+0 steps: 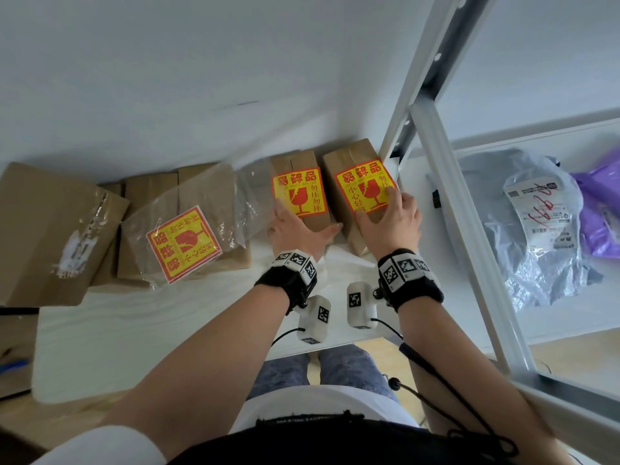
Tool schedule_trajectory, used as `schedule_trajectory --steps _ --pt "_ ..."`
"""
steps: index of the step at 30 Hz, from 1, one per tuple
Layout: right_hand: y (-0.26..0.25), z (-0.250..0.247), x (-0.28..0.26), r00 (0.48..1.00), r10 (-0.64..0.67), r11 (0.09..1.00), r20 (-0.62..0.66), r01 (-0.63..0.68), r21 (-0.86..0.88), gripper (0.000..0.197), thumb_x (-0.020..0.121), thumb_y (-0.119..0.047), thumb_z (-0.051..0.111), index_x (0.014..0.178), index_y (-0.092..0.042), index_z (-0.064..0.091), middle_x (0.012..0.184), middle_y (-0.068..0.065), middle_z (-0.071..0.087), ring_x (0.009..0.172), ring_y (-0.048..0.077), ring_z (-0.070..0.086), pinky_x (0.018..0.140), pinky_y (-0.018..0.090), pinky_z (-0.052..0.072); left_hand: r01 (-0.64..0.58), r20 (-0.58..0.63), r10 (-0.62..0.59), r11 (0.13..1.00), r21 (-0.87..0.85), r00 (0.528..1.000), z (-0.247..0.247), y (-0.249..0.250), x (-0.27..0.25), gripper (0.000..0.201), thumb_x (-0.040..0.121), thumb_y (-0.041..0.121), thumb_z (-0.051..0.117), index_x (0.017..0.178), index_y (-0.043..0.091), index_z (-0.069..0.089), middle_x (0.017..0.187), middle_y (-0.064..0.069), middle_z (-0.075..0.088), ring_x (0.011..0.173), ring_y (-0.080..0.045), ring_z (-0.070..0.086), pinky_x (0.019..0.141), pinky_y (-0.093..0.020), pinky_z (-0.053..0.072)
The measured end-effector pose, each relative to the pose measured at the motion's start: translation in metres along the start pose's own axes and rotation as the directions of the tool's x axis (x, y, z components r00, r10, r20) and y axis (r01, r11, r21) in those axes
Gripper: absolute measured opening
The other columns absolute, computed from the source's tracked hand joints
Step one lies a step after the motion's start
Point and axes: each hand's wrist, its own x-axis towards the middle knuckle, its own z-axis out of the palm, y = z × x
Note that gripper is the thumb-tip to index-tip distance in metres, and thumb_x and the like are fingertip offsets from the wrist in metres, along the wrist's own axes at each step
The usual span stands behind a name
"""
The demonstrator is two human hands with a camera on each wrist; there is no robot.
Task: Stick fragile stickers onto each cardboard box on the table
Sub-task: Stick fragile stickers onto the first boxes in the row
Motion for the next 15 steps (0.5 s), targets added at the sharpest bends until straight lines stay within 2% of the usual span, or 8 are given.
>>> schedule_trajectory --steps 3,5,8,12,15 --pt "0.006 0.008 -0.007 1.0 -0.011 0.999 0.001 0.011 0.034 0.074 0.081 -0.057 0.065 0.141 -0.024 0.039 0.14 0.01 0.042 0.129 0.032 0.039 0.093 0.044 0.049 -0.037 -0.017 0.035 0.991 -0.132 0.999 0.004 -0.004 -0.001 0.129 0.069 0.061 0.078 0.155 0.008 -0.001 0.161 -0.015 0.016 0.147 -0.03 0.022 0.119 -0.043 0.025" --pt "0.005 0.008 -0.006 1.0 0.018 1.0 0.003 -0.018 0.019 0.079 0.08 -0.062 0.064 0.143 -0.024 0.036 0.138 0.011 0.043 0.127 0.033 0.042 0.089 0.041 0.048 -0.011 -0.036 0.003 0.974 -0.228 0.999 0.004 -0.006 0.002 0.118 0.076 0.052 0.078 0.156 0.01 0.002 0.16 -0.012 0.017 0.146 -0.028 0.026 0.116 -0.04 0.028" --pt "-0.001 0.006 -0.003 0.998 0.066 0.998 0.014 -0.067 0.012 0.083 0.079 -0.065 0.065 0.143 -0.021 0.034 0.133 0.014 0.043 0.121 0.035 0.046 0.085 0.041 0.048 0.03 0.053 -0.016 0.961 -0.275 0.998 0.002 -0.011 0.008 0.108 0.081 0.051 0.074 0.157 0.012 0.007 0.16 -0.009 0.021 0.145 -0.027 0.029 0.114 -0.041 0.029" --pt "-0.004 0.006 0.0 0.993 0.119 0.984 -0.005 -0.117 0.131 0.08 0.08 -0.055 0.071 0.141 -0.015 0.038 0.13 0.014 0.043 0.115 0.034 0.051 0.087 0.039 0.047 0.042 0.118 -0.007 0.954 -0.298 0.993 -0.004 -0.02 0.018 0.103 0.075 0.051 0.079 0.153 0.016 0.022 0.15 -0.006 0.043 0.137 -0.026 0.042 0.112 -0.046 0.038" --pt "-0.004 0.005 -0.001 0.994 0.11 0.951 -0.026 -0.098 0.295 0.072 0.081 -0.042 0.074 0.14 -0.015 0.042 0.132 0.011 0.044 0.109 0.025 0.053 0.089 0.031 0.045 0.028 0.137 0.018 0.946 -0.323 0.99 -0.006 -0.024 0.02 0.099 0.075 0.047 0.08 0.151 0.017 0.026 0.145 -0.003 0.048 0.133 -0.025 0.046 0.108 -0.047 0.043"
